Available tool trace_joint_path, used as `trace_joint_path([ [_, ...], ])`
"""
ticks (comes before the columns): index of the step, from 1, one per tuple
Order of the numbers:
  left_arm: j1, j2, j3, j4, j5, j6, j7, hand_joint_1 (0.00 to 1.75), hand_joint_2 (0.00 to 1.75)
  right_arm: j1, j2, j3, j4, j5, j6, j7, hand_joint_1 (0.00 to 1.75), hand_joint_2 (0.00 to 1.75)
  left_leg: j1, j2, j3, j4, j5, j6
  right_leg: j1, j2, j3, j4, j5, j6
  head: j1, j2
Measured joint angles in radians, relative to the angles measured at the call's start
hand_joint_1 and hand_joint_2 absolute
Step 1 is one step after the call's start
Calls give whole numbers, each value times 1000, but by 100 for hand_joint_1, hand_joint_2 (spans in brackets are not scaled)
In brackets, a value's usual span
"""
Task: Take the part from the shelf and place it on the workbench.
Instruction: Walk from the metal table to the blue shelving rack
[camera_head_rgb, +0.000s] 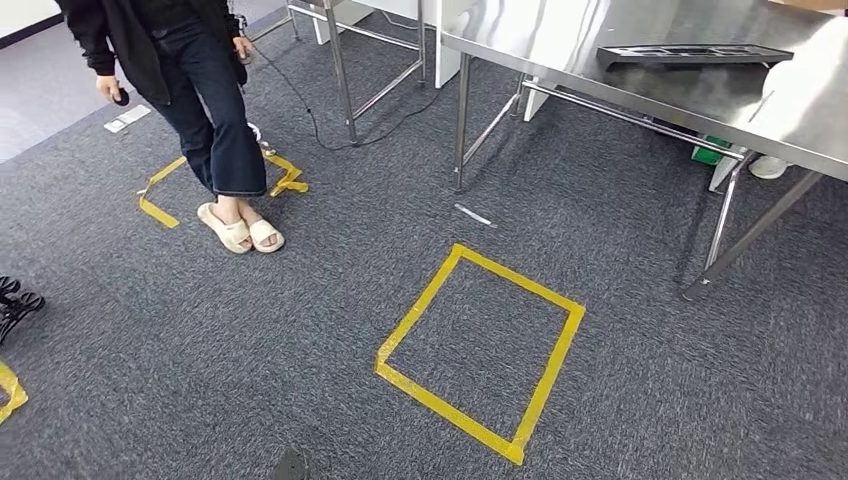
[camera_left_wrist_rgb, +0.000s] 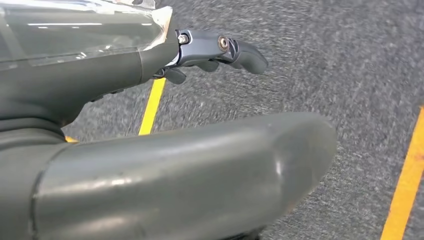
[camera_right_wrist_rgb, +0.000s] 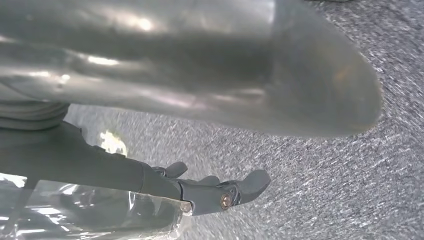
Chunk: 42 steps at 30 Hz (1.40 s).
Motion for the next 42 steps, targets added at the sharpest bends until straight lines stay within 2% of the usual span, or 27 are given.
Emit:
trace_joint_path([
  [1,2,-1,0,0,2,2,0,0,0,1,0,0,0,0,0,0,0,0,1,4,-10,29,-5,-2,1,-13,-1,0,0,0,0,0],
  [2,3,-2,0,0,3,4,1,0,0,0,0,0,0,0,0,0,0,0,4,8,0,16,8,-4,2,-25,-1,0,-1,0,0,0],
  [3,4,-2,1,0,3,5,2,0,0,-1,0,0,0,1,0,0,0,0,6,17,30,-33,34,-5,1,-36,1,1,-2,1,0,0],
  [5,2,-3,1,-1,4,6,4,0,0,-2,0,0,0,2,0,0,0,0,7,60,106,-165,83,-3,7,-55,1,4,-8,7,-2,0],
  [7,-1,-5,2,-2,4,8,5,0,87,-3,-1,0,0,4,0,-1,0,0,1,84,141,-232,97,7,14,-73,1,7,-15,17,3,0],
  [9,0,-5,3,-2,4,12,5,0,175,-6,-1,0,0,7,0,-1,0,0,-7,64,138,-239,97,23,17,-92,6,4,-17,27,8,0],
  [10,1,-5,3,-2,4,14,6,0,175,-8,-1,0,0,9,0,-1,0,0,-8,53,137,-242,101,31,14,-87,6,9,-21,32,9,0],
  [12,1,-5,4,-2,4,19,6,0,175,-9,0,0,-1,10,0,-1,0,0,-7,32,135,-249,109,49,9,-44,-18,64,-55,32,10,0],
  [13,0,-6,4,-2,4,21,6,0,175,-7,1,0,0,11,0,-1,0,0,-6,21,133,-250,112,55,7,-15,-46,123,-84,28,12,0],
  [15,0,-6,5,-2,4,21,6,0,175,-4,2,0,0,11,0,0,0,0,-7,-5,129,-250,114,61,7,14,-111,257,-134,23,12,0],
  [16,2,-6,5,-2,4,21,7,0,131,-3,2,0,0,11,0,1,0,0,-7,-20,128,-250,115,61,8,20,-132,296,-141,26,12,0],
  [17,4,-6,5,-2,4,21,7,0,87,-2,2,0,0,12,0,1,0,0,-8,-34,128,-250,116,61,8,22,-134,292,-131,32,12,0],
  [18,5,-6,6,-2,4,21,8,0,44,-2,1,0,0,12,0,2,0,0,-8,-47,128,-249,117,60,7,27,-116,248,-106,39,12,0],
  [19,5,-6,7,-2,4,21,9,0,0,-2,1,0,0,12,0,2,0,0,-7,-60,128,-249,118,58,6,40,-85,176,-73,45,12,0],
  [21,4,-7,9,-3,3,21,9,0,0,-3,1,0,0,14,0,2,0,0,-10,-83,127,-247,121,51,7,71,-33,53,-24,46,12,0],
  [22,5,-7,9,-3,3,21,10,0,0,-3,1,0,0,14,0,2,0,0,-11,-91,125,-246,123,46,8,81,-22,24,-13,42,11,0],
  [24,7,-7,11,-3,3,22,10,0,0,-5,1,0,0,15,0,2,0,0,-11,-106,121,-249,129,35,12,70,-17,17,-8,31,10,0],
  [25,9,-7,12,-2,3,22,10,0,0,-6,1,0,0,15,0,2,0,0,-10,-104,119,-248,128,31,9,61,-14,14,-4,24,10,0],
  [27,10,-6,15,-2,3,23,10,0,0,-7,1,0,0,16,0,2,0,0,-11,-66,100,-209,100,22,4,41,-10,8,3,9,6,0],
  [29,8,-5,17,-3,3,22,11,0,0,-4,1,0,0,16,0,2,0,0,-11,-15,49,-95,33,16,6,16,-10,6,3,-2,1,0],
  [31,9,-5,18,-2,3,15,11,0,0,-2,1,0,0,16,1,2,0,0,-6,0,-1,19,-11,9,9,-11,-10,6,1,-6,0,0],
  [32,10,-4,18,-2,3,11,12,0,0,-2,0,0,0,16,2,1,0,0,-3,5,-2,27,-6,7,10,-24,-10,6,0,-6,0,0],
  [33,11,-3,18,-2,3,7,12,0,0,-2,0,0,0,16,2,1,0,0,0,10,11,6,12,5,10,-35,-9,6,0,-7,0,0],
  [35,9,-2,18,-3,2,4,15,0,0,-3,0,0,0,16,4,-1,0,0,2,57,88,-133,70,3,13,-57,-6,8,-6,-2,-1,0],
  [37,5,-2,18,-4,2,4,17,0,0,-3,0,0,0,16,7,-3,0,0,-2,93,140,-230,96,9,21,-75,-4,11,-14,8,3,0],
  [40,5,0,19,-6,3,4,18,0,0,-9,0,0,-1,20,16,-4,0,0,-9,65,137,-240,98,29,22,-98,1,11,-19,19,8,0],
  [42,6,1,20,-6,4,5,18,0,0,-12,0,0,-2,24,20,-4,0,0,-7,42,137,-246,105,44,17,-62,-14,46,-43,24,9,0],
])
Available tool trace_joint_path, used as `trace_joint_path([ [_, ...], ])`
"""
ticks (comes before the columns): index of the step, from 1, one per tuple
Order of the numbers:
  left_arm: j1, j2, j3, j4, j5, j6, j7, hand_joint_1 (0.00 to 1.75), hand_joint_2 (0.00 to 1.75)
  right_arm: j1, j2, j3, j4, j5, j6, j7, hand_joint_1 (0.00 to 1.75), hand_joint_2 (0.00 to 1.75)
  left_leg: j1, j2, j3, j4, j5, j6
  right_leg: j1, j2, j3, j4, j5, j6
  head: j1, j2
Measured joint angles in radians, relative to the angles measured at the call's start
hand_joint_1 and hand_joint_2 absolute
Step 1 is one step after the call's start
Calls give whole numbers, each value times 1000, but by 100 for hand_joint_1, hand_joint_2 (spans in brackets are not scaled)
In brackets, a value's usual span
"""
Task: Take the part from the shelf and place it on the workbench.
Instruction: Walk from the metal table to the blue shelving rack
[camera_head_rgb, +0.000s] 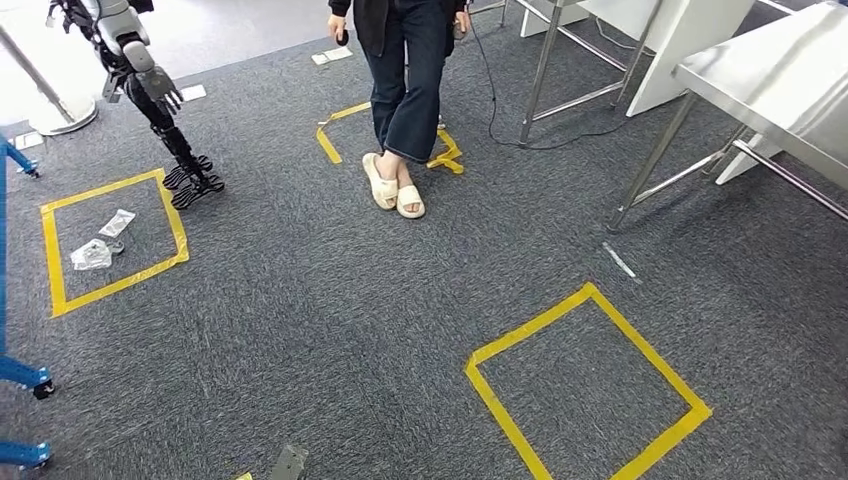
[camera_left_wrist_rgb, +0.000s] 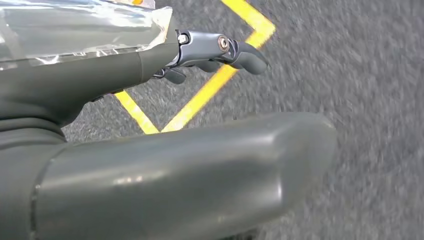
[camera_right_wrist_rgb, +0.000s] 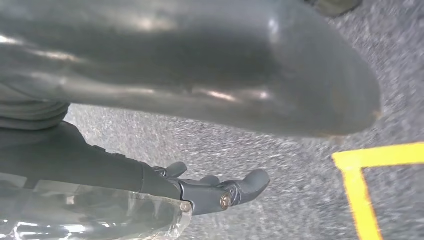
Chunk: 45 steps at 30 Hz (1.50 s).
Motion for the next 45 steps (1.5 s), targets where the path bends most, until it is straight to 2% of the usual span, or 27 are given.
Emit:
trace_joint_path([
  [2,-2,0,1,0,0,0,0,0,0,1,0,0,0,2,2,0,0,0,2,-25,-2,-2,5,11,-4,58,-50,109,-53,-6,2,0],
  [4,-2,-1,1,0,0,0,0,0,0,5,0,0,0,3,3,1,0,0,1,-53,-5,-2,7,15,-6,79,-112,233,-95,-8,2,0],
  [5,0,-1,1,0,0,0,0,0,0,6,-1,0,0,2,3,1,0,0,2,-68,-5,-2,8,15,-7,82,-126,257,-95,-4,2,0],
  [6,1,0,1,0,-1,1,1,0,0,7,-1,0,0,2,4,1,0,0,2,-83,-5,-2,9,14,-9,85,-122,240,-80,4,2,0],
  [7,2,0,1,0,-2,2,1,0,0,7,-2,0,0,2,4,0,0,0,3,-97,-4,-1,10,13,-14,91,-100,187,-51,14,2,0],
  [9,1,0,1,0,-3,3,2,0,0,6,-2,0,0,2,8,-2,0,0,2,-121,-6,2,11,4,-24,133,-44,53,7,30,2,0],
  [11,1,0,1,0,-3,4,4,0,0,6,-1,0,0,2,12,-5,0,0,0,-141,-12,3,15,-9,-28,161,-19,-10,32,28,0,0],
  [13,4,1,2,0,-3,6,4,0,0,6,-1,0,0,2,14,-7,0,0,2,-156,-18,0,22,-23,-25,145,-18,-13,38,16,-1,0],
  [15,7,2,2,0,-3,7,5,0,0,5,-2,0,0,3,15,-8,0,0,3,-120,-30,21,5,-32,-26,125,-16,-16,43,6,-5,0],
  [17,6,2,2,0,-3,8,6,0,0,7,-3,0,0,3,15,-9,0,0,2,-59,-73,119,-54,-37,-23,99,-16,-17,45,-7,-12,0],
  [19,5,2,2,0,-3,9,6,0,0,10,-3,0,0,3,15,-9,0,0,3,-39,-130,248,-111,-40,-16,68,-16,-17,43,-17,-15,0],
  [20,7,2,2,0,-3,9,6,0,0,10,-4,0,0,3,15,-9,0,0,4,-37,-143,280,-118,-40,-14,55,-16,-17,42,-19,-15,0],
  [21,9,2,2,0,-3,9,6,0,0,9,-4,0,0,3,15,-9,0,0,4,-35,-138,274,-106,-39,-13,42,-16,-17,41,-19,-15,0],
  [22,10,2,2,0,-3,9,6,0,0,8,-4,0,0,3,15,-9,0,0,4,-29,-112,232,-81,-38,-13,31,-14,-17,40,-20,-15,0],
  [24,9,3,2,-1,-4,10,6,0,0,7,-3,0,0,3,15,-9,0,0,0,10,-38,99,-30,-31,-8,11,-11,-16,37,-20,-15,0],
  [26,4,3,2,-1,-12,12,6,0,0,5,-3,0,0,2,16,-11,0,0,-8,39,2,23,-14,-22,0,-7,-9,-15,33,-15,-13,0],
  [27,3,4,1,-1,-17,15,7,0,0,5,-3,0,0,2,16,-12,0,0,-13,37,4,14,-15,-18,3,-17,-8,-16,31,-11,-12,0],
  [29,3,4,0,0,-27,19,11,0,0,2,-2,0,0,1,16,-15,0,0,-14,13,2,9,-10,-5,2,-28,-6,-13,26,-3,-10,0],
  [31,3,5,0,0,-31,21,14,0,0,2,-2,0,0,1,16,-18,0,0,-9,-8,4,1,-1,9,-2,10,-26,31,-2,1,-9,0],
  [33,0,3,-1,0,-33,21,15,0,0,6,-2,0,0,1,16,-19,0,0,-5,-32,2,-2,4,17,-5,62,-81,147,-54,-4,-6,0],
  [35,0,1,-2,0,-33,21,15,0,0,11,-2,0,0,0,16,-19,0,0,-5,-59,0,-1,5,19,-7,78,-130,246,-82,-2,-5,0],
  [36,1,1,-2,0,-33,21,15,0,0,12,-3,0,0,-1,16,-19,0,0,-5,-73,0,-1,6,19,-9,81,-135,249,-74,5,-5,0],
  [38,2,1,-2,0,-33,20,15,0,0,12,-4,0,0,-1,16,-19,0,0,-2,-99,2,1,6,16,-17,95,-95,151,-20,26,-5,0],
  [40,1,1,-2,0,-34,20,17,0,0,11,-3,0,0,1,17,-19,0,0,-2,-123,-1,5,6,5,-26,136,-46,34,26,37,-4,0],
  [42,1,1,-2,0,-35,20,21,0,0,9,-1,0,1,4,20,-18,0,0,-3,-141,-8,6,10,-9,-26,155,-30,-4,38,30,-5,0],
  [44,5,2,-2,0,-36,21,26,0,0,7,-1,0,1,6,21,-15,0,0,0,-150,-13,5,13,-21,-24,135,-28,-6,44,16,-7,0],
  [45,7,3,-2,0,-36,22,27,0,0,6,-1,0,1,6,22,-14,0,0,1,-133,-19,14,6,-25,-24,125,-28,-8,46,9,-8,0],
])
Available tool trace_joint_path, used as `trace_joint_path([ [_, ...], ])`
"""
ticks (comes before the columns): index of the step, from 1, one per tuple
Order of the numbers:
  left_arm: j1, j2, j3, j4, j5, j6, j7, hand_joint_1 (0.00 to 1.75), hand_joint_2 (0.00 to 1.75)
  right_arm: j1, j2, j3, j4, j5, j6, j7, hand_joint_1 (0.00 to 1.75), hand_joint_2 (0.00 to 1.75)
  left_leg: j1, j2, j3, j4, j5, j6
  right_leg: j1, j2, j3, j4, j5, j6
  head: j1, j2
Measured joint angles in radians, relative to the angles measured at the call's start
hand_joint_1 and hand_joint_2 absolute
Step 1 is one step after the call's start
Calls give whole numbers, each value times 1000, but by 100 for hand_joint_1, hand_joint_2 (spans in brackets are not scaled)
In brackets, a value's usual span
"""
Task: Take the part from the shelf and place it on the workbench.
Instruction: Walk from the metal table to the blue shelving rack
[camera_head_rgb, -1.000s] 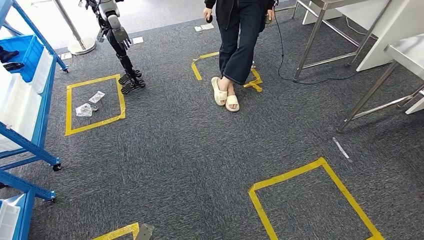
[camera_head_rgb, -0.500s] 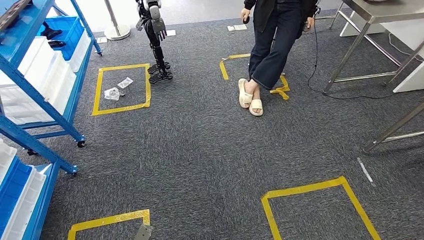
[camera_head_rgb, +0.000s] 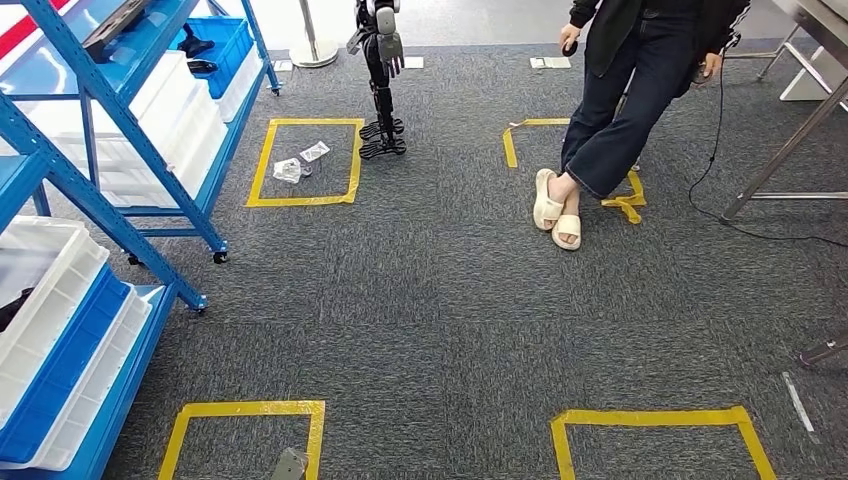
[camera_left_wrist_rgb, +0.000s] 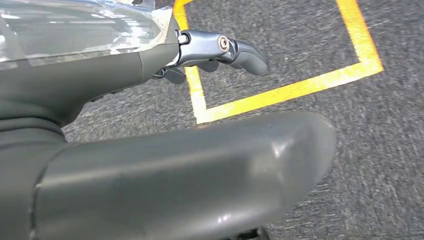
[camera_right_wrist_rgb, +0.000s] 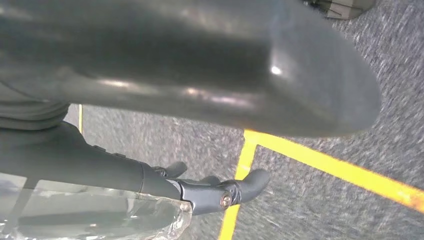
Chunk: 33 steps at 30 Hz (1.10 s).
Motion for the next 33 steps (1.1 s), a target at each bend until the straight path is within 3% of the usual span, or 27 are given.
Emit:
trace_joint_path([
  [1,1,0,0,0,0,0,0,0,0,-1,0,0,0,1,0,0,0,0,0,25,-12,26,-18,-4,-1,-11,0,-2,2,-9,-3,0],
  [3,0,1,0,0,0,1,1,0,0,0,1,0,0,3,0,1,0,0,-1,79,-61,133,-79,-9,3,-37,-1,-3,2,-22,-8,0],
  [5,1,1,0,0,0,2,1,0,0,2,1,0,0,3,0,2,0,0,0,94,-113,249,-126,-12,9,-65,-1,-2,0,-27,-9,0],
  [6,3,1,0,0,0,3,1,0,0,2,1,0,0,4,0,3,0,0,1,97,-120,268,-126,-12,10,-79,-1,-2,0,-28,-9,0],
  [7,5,1,0,0,1,3,1,0,0,1,1,0,0,4,0,3,0,0,1,100,-107,248,-107,-11,11,-91,-1,-2,-1,-29,-9,0],
  [8,6,1,0,0,1,4,1,0,0,-1,1,0,0,4,0,3,0,0,0,108,-75,193,-78,-7,12,-101,1,-2,-2,-29,-10,0],
  [10,3,2,0,0,1,6,0,0,0,-4,3,0,0,5,0,4,0,0,-6,150,-3,63,-31,4,17,-119,3,-1,-4,-28,-10,0],
  [12,-1,2,0,-1,1,7,0,0,0,-6,5,0,0,5,-1,4,0,0,-16,175,25,2,-20,14,24,-137,4,-1,-7,-22,-8,0],
  [14,0,3,0,-1,0,9,-1,0,0,-7,6,0,-1,4,-3,4,0,0,-18,155,24,-7,-17,24,26,-153,7,-3,-9,-14,-7,0],
  [16,2,3,0,-1,0,9,-1,0,0,-8,7,0,-1,4,-5,3,0,0,-12,133,29,-19,-7,36,24,-122,-1,23,-27,-8,-6,0],
  [18,-1,1,0,-1,-1,9,-1,0,0,-5,7,0,-1,4,-6,3,0,0,-7,111,30,-26,0,45,20,-68,-45,122,-75,-11,-2,0],
  [20,-2,-1,0,-1,-2,9,-1,0,0,-1,7,0,-1,5,-7,4,0,0,-5,84,27,-25,3,47,17,-46,-106,246,-119,-10,1,0],
  [21,0,-2,0,-1,-2,9,-1,0,0,1,6,0,-1,5,-7,4,0,0,-4,71,26,-25,4,46,16,-44,-121,274,-122,-5,1,0],
  [22,2,-2,0,-1,-2,9,-1,0,0,2,5,0,-1,7,-7,5,0,0,-2,57,26,-24,4,45,13,-42,-117,262,-109,5,0,0],
  [23,3,-3,0,-1,-2,9,-1,0,0,2,4,0,-1,10,-7,6,0,0,0,44,26,-22,5,42,8,-38,-95,211,-82,17,0,0],
  [25,3,-3,0,-1,0,10,-5,0,0,1,5,0,-2,17,-6,7,0,0,3,18,22,-15,3,30,-5,0,-35,72,-27,38,3,0],
  [27,5,-2,0,-1,3,12,-11,0,0,-1,6,0,-2,24,-5,9,0,0,3,-3,14,-9,3,15,-9,27,-5,6,-7,32,2,0],
  [29,11,-1,1,-1,6,14,-17,0,0,-5,7,2,-2,29,-4,12,0,0,6,-20,9,-11,8,4,-5,14,-1,3,-5,12,0,0],
  [31,17,0,1,0,10,15,-20,0,0,-8,7,5,-3,33,-2,14,0,0,7,8,-2,8,-5,-4,-6,-6,2,1,-2,-3,-3,0],
  [33,17,1,1,0,11,16,-23,0,0,-8,8,7,-4,35,1,15,0,0,5,66,-43,97,-57,-9,-3,-30,2,0,-1,-18,-9,0],
])
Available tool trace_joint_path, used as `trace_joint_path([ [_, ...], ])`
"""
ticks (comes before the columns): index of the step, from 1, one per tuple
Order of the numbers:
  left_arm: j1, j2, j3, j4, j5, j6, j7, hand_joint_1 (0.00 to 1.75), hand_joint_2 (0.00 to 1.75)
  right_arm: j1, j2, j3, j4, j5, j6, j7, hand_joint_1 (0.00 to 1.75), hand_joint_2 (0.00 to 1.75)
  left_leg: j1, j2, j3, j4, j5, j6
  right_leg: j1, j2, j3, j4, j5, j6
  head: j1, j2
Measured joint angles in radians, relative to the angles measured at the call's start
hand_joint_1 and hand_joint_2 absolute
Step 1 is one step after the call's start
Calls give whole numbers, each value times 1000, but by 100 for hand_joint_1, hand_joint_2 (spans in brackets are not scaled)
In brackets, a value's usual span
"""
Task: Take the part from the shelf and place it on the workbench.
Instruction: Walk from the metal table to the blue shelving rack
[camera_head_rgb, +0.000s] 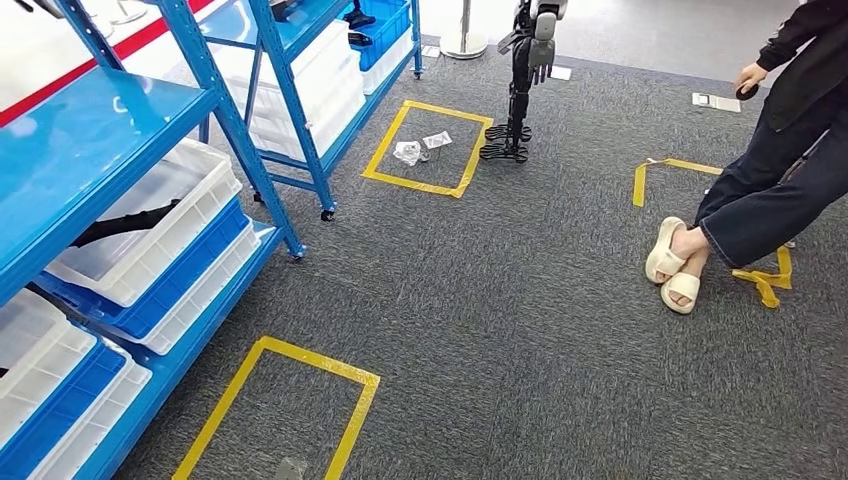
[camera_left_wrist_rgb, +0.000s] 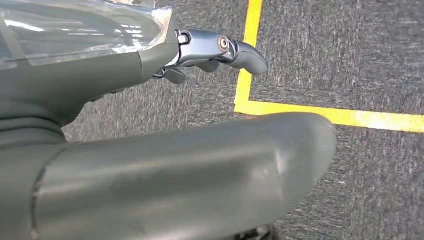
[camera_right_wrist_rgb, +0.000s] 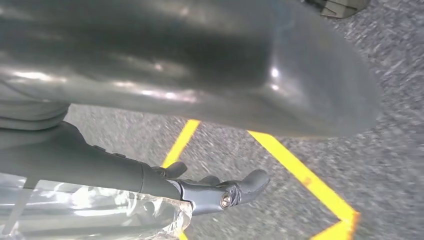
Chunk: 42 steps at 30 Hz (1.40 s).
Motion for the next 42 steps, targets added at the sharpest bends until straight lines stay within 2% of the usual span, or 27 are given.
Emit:
trace_joint_path([
  [1,-1,0,0,0,0,0,-1,0,0,1,0,0,0,0,1,0,0,0,0,18,-31,66,-32,-2,4,-14,0,0,-1,-5,-3,0],
  [2,-1,0,0,0,1,0,-2,0,0,2,0,0,0,0,2,1,0,0,0,26,-59,125,-56,-3,7,-28,-1,0,-3,-9,-3,0],
  [3,1,0,0,0,1,0,-3,0,0,2,-1,0,0,-1,2,2,0,0,0,30,-76,161,-65,-3,10,-41,-1,0,-4,-11,-3,0],
  [4,3,0,0,0,1,1,-4,0,0,1,-2,0,0,-1,2,2,0,0,0,32,-74,161,-55,-2,12,-53,0,0,-5,-12,-3,0],
  [5,5,1,0,0,0,0,-4,0,0,0,-2,0,0,-1,2,2,0,0,-1,37,-52,124,-30,3,14,-64,1,0,-6,-13,-3,0],
  [6,5,1,0,0,0,0,-5,0,0,-1,-2,0,0,-2,2,2,0,0,-3,49,-16,59,2,10,16,-75,4,0,-7,-15,-4,0],
  [7,4,1,0,0,0,0,-5,0,0,-1,-1,0,0,-2,2,2,0,0,-9,72,21,-8,25,18,19,-84,6,0,-9,-14,-3,0],
  [9,-1,2,0,0,-1,1,-6,0,0,-2,1,0,0,-2,1,2,0,0,-21,102,61,-87,43,31,25,-103,7,1,-12,-11,-2,0],
  [10,-2,2,0,0,-1,1,-7,0,0,-2,1,0,0,-3,1,2,0,0,-26,104,62,-95,39,34,26,-112,8,0,-13,-8,-2,0],
  [12,0,3,0,0,-1,1,-7,0,0,-3,2,0,-2,-3,0,1,0,0,-25,81,63,-106,46,40,26,-124,12,0,-17,0,-3,0],
  [14,1,3,1,0,-1,2,-8,0,0,-4,1,0,-5,-3,0,0,0,0,-17,59,73,-123,57,50,25,-85,-2,37,-39,5,-2,0],
  [16,-3,1,1,0,0,0,-8,0,0,-3,0,0,-5,-2,-1,-1,0,0,-12,35,75,-130,64,56,22,-30,-57,152,-89,2,1,0],
  [18,-3,-1,1,0,0,-1,-9,0,0,1,-2,0,-5,-2,-3,-4,0,0,-10,10,73,-129,65,57,18,-13,-113,263,-122,7,2,0],
  [19,-1,-2,1,0,0,-1,-10,0,0,3,-3,0,-5,-3,-5,-7,0,0,-8,0,73,-128,65,56,15,-12,-120,269,-116,16,2,0],
  [20,1,-2,1,0,1,-1,-12,0,0,4,-4,0,-5,-4,-8,-11,0,0,-5,-9,74,-127,64,53,10,-12,-108,235,-93,29,2,0],
  [22,4,-1,2,0,2,-1,-14,0,0,2,-4,0,-5,-6,-12,-18,0,0,-3,-20,72,-118,60,42,-3,-7,-55,105,-33,57,5,0],
  [23,4,-1,2,0,2,0,-14,0,0,1,-2,0,-5,-8,-14,-19,0,0,-4,-24,68,-110,55,34,-7,0,-34,54,-14,59,7,0],
  [25,4,1,2,0,2,1,-15,0,0,0,1,0,-6,-12,-17,-23,0,0,-9,-27,61,-101,50,22,-12,9,-20,14,-2,47,7,0],
  [26,4,1,2,0,2,1,-15,0,0,1,2,0,-6,-13,-19,-25,0,0,-9,-27,59,-100,50,24,-12,10,-20,13,0,37,5,0],
  [27,5,2,2,0,2,2,-15,0,0,2,2,0,-6,-13,-21,-27,0,0,-9,-26,59,-102,51,29,-13,9,-20,12,1,33,1,0],
  [30,5,3,2,0,1,2,-15,0,0,2,4,-1,-6,-14,-22,-28,0,0,-8,-24,64,-108,55,47,-11,10,-20,11,2,29,-3,0],
  [34,5,3,2,0,0,2,-15,0,0,1,5,-1,-6,-14,-22,-28,0,0,-7,-24,68,-113,57,49,-4,10,-19,12,1,25,-3,0],
  [36,5,3,2,0,-1,2,-15,0,0,0,5,-1,-6,-14,-22,-28,0,0,-5,-23,68,-113,56,45,-1,10,-19,12,0,23,-3,0],
  [37,5,2,2,0,-1,2,-15,0,0,0,4,-1,-6,-13,-22,-28,0,0,-5,-22,68,-114,56,39,0,10,-19,12,0,23,-3,0],
  [40,5,2,2,0,-1,2,-16,0,0,0,4,-1,-6,-13,-22,-28,0,0,-2,-21,68,-114,54,13,2,10,-19,13,-2,20,-2,0],
  [41,4,2,2,0,-1,2,-16,0,0,0,4,-1,-6,-13,-22,-28,0,0,-3,-21,68,-115,53,10,-1,10,-17,8,0,22,-3,0],
  [42,4,2,2,-1,-1,2,-16,0,0,0,4,-1,-6,-13,-23,-28,0,0,-3,-20,76,-127,57,16,-1,10,-11,0,2,25,-4,0],
])
